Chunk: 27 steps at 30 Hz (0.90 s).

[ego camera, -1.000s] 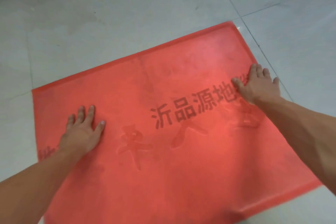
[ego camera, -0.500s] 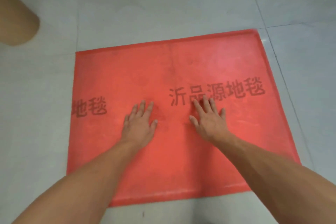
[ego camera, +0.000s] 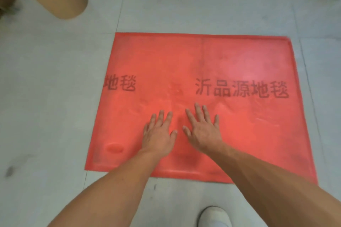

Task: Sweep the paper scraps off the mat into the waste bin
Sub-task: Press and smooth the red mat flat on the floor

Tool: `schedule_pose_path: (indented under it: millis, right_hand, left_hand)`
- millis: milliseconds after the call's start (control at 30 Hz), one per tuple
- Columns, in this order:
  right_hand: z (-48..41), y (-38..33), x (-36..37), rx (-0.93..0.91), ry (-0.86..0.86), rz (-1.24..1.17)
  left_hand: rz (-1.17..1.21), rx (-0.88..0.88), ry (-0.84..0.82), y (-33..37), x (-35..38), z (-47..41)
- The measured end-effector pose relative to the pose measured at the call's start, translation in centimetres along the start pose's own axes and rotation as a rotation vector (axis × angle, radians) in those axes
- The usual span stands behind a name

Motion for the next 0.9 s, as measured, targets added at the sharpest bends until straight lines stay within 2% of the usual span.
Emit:
schedule_pose_path:
  millis: [133, 400, 667, 900]
  right_hand:
    - [1.1, -2.6, 1.8, -0.048, -0.004, 0.05]
    - [0.9, -3.9, 5.2, 0.035, -0.107, 0.09]
    - [0.8, -4.3, 4.7, 0.049, -0.131, 0.11]
    - [0.8, -4.0, 5.1, 0.045, -0.102, 0.11]
  left_hand:
    - [-0.055, 0.072, -0.006, -1.5, 2.3, 0.6]
    - [-0.187, 0.183, -0.033, -8.5, 2.6, 3.0]
    - [-0.129, -0.015, -0.036, -19.3, -0.7, 6.6]
    - [-0.059, -0.193, -0.053, -23.2, -1.2, 8.5]
Point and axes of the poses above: each hand's wrist, its own z-axis away from the middle knuckle, its own x-axis out of the palm, y = z × x, the point moved 3 cm from there along -z, towards the middle knuckle, and after that the axes turned 14 degrees about z, right-handed, at the moved point
